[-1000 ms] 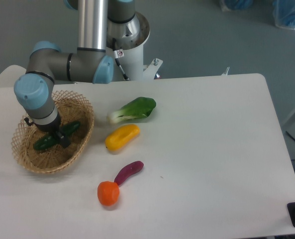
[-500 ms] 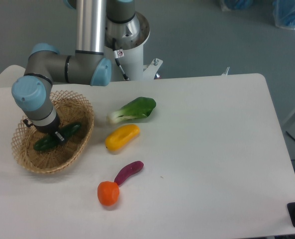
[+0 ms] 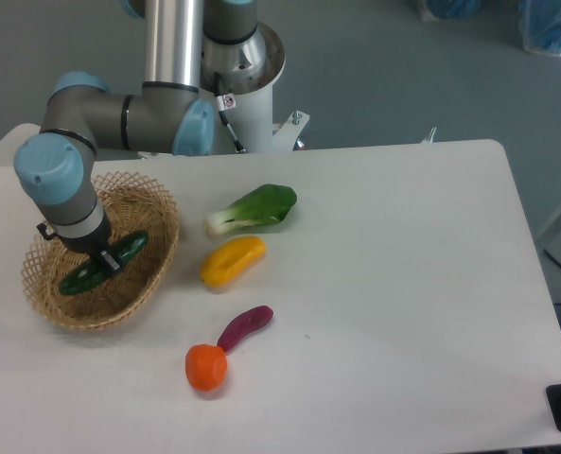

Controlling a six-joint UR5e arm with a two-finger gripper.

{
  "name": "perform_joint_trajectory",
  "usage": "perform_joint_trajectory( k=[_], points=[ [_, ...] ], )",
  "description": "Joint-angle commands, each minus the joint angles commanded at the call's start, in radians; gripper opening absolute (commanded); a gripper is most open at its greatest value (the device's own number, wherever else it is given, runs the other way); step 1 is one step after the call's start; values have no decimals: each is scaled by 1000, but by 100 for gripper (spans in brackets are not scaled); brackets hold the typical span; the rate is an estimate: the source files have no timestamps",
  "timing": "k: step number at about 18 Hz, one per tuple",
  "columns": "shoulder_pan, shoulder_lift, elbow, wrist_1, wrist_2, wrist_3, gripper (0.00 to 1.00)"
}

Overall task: Pick up the cucumber from the basket
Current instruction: 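Close the gripper on the middle of the green cucumber, then lift the cucumber out of the basket and carry it past the vegetables, then carry the held cucumber away from the basket to the open table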

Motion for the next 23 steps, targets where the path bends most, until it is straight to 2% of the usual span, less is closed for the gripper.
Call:
perform_joint_trajectory(
  k=[2, 4, 8, 10, 13, 16, 18, 23],
  points=[
    [31, 2, 20, -3, -8, 21, 14],
    [92, 23, 34, -5, -9, 84, 14],
    [205, 20, 39, -19, -3, 231, 15],
    [247, 5, 63, -20, 0, 293, 15],
    [305, -43, 120, -25, 0, 356, 15],
    [362, -107, 207, -63, 0, 432, 15],
    [402, -149, 258, -68, 0, 480, 15],
    [457, -227, 333, -69, 44, 595, 15]
  ],
)
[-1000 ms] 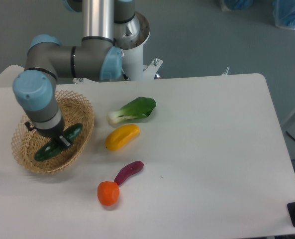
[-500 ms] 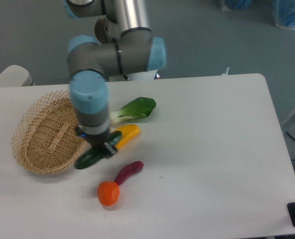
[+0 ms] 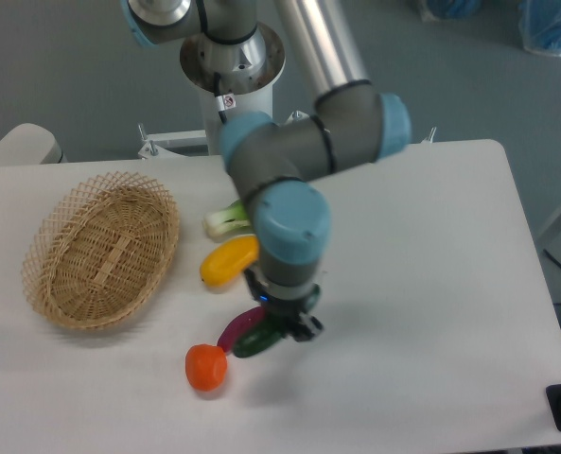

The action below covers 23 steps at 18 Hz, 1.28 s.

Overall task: Pick up the cucumber from the basket
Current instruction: 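Carry the held cucumber away from the basket to the open table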

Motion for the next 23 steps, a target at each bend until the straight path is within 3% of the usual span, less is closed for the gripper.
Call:
perform_joint_trajectory(
  k=[4, 11, 23],
  points=[
    [41, -46, 48, -8, 8, 46, 15],
    [43, -92, 87, -9, 8, 54, 15],
    [57, -98, 100, -15, 57, 177, 15]
  ],
)
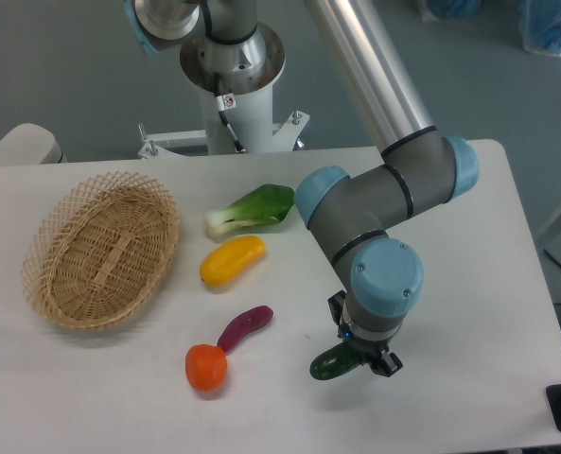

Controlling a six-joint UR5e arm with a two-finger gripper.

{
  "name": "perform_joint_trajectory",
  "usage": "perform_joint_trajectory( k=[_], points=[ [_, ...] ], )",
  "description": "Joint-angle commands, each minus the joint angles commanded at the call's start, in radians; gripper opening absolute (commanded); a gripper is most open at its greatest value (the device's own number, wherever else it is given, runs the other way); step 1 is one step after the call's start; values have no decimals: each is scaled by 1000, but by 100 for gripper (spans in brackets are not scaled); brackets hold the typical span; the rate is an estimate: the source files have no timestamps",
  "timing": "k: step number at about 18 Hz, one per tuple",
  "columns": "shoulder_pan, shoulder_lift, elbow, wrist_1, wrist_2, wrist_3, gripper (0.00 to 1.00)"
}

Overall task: Pick up the cucumber from the basket
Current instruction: 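Carry the held cucumber away from the basket to the open table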

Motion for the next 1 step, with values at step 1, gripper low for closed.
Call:
perform_joint_trajectory(
  k=[1],
  points=[
    [2, 2, 0, 2, -3, 6, 15]
  ],
)
